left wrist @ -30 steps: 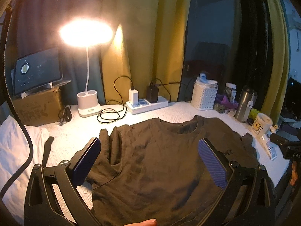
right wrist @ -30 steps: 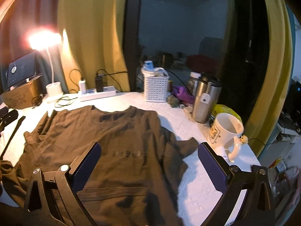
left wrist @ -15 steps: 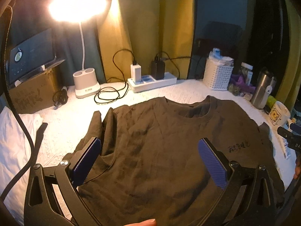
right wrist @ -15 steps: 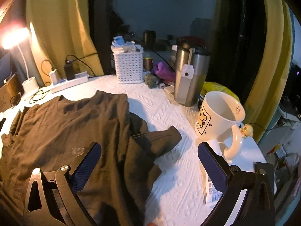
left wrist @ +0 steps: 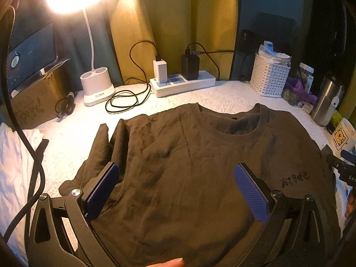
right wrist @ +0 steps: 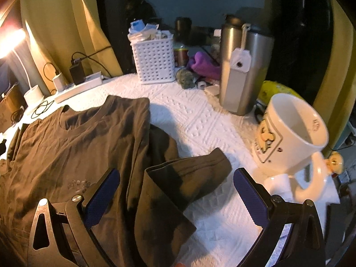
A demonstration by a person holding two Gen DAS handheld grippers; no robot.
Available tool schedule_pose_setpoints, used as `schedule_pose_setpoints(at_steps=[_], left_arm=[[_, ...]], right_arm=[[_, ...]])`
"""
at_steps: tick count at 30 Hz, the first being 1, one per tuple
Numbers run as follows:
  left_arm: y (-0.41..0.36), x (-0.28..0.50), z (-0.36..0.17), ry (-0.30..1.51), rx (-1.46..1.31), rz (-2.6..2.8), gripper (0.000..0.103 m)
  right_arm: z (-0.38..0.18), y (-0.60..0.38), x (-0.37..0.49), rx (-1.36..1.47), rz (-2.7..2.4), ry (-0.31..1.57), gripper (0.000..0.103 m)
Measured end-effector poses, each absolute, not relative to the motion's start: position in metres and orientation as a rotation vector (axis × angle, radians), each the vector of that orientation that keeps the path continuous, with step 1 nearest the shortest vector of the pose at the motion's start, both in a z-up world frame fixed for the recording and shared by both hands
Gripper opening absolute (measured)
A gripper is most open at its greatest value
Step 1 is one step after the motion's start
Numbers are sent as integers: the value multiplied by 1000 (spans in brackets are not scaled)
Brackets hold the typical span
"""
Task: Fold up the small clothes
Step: 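Grasp the T-shirt sleeve with the right gripper and lift it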
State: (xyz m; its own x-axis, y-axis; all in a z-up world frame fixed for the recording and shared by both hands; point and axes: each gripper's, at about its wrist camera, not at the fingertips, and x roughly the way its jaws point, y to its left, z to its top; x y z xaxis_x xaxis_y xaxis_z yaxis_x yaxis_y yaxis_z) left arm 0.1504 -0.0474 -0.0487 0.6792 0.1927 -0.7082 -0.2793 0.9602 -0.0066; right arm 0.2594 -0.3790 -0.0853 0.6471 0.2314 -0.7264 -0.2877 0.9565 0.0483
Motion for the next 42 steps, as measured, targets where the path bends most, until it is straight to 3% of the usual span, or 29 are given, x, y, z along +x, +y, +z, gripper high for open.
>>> schedule_pose_setpoints(at_steps=[4, 6, 10, 15, 29, 38, 42], left_arm=[[-50, 156, -51, 796, -118, 271, 102], [-50, 158, -51, 801, -124, 277, 102], [-49, 156, -53, 807, -135, 279, 102], [-46, 149, -54, 813, -134, 265, 102], [-8, 125, -45, 753, -166, 210, 102], [38, 104, -44, 716, -229, 231, 102], [57, 96, -47, 714, -257, 249, 102]], right_arm=[[-95, -373, 265, -94, 333, 858, 78], [-100, -372, 268, -112, 338, 880, 62], [-107, -378, 270, -107, 341, 908, 50], [-103, -395, 265, -45, 314, 899, 16], [-49, -400, 232, 89, 261, 762, 7], [5, -342, 216, 45, 333, 658, 7], [13, -311, 213, 17, 376, 649, 2]])
